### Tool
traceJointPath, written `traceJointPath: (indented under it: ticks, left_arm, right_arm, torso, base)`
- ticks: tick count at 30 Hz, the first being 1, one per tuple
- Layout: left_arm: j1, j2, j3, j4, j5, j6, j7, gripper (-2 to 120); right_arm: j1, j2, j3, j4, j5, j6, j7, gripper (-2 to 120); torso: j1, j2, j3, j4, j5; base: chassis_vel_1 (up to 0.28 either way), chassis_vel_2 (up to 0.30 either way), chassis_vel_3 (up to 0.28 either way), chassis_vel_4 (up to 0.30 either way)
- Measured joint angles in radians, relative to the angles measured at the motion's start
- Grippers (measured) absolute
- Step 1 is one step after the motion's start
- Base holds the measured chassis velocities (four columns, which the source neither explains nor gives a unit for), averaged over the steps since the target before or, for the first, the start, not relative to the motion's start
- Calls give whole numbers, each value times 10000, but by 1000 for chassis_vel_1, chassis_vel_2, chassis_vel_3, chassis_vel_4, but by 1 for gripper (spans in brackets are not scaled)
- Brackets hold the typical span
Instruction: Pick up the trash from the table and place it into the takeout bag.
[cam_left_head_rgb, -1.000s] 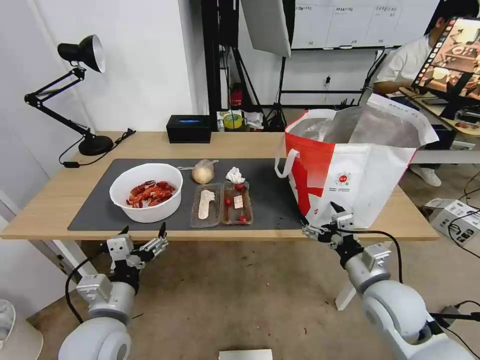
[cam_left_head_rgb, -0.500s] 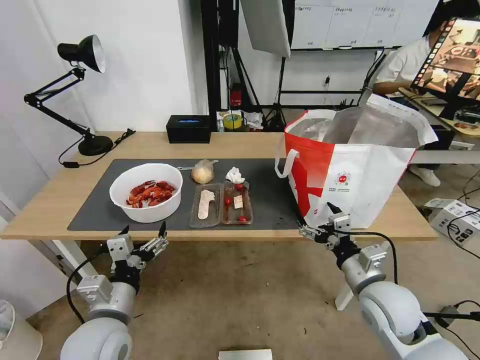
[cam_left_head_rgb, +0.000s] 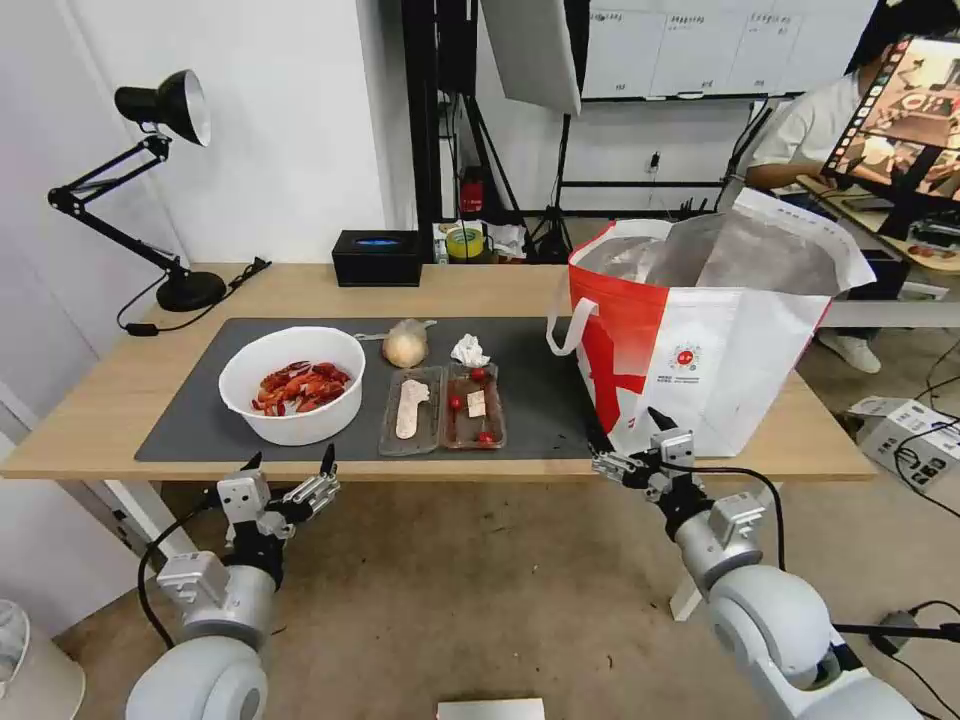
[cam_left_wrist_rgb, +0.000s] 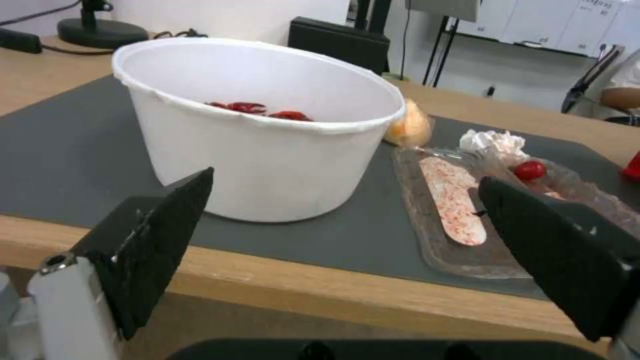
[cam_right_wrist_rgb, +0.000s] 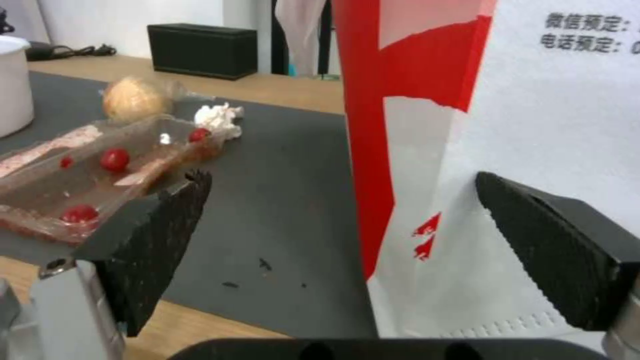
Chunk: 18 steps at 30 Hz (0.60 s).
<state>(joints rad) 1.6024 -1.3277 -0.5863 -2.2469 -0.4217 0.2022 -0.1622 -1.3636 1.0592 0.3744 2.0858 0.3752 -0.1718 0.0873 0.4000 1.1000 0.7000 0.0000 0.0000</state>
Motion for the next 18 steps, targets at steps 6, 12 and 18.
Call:
traceJointPath:
  ticks: [6,12,18]
  left_arm:
    - [-12,-3,189,-222,-1058,147,-337,100]
    - [-224,-136,744,-871,-3925,588,-1882,100]
    - [-939,-456,1175,-1385,-7457,577,-4082,100]
  right_arm:
    - [-90,70,-81,267,22,181,-14,100]
    - [-345,195,-159,667,51,332,-69,100]
    - [-639,302,-184,960,51,494,-66,100]
  torso:
    - [0,0,0,1,0]
    - [0,0,0,1,1]
    - [0,0,0,0,0]
  base:
    - [0,0,0,0]
    - [0,0,0,0]
    - [0,0,0,0]
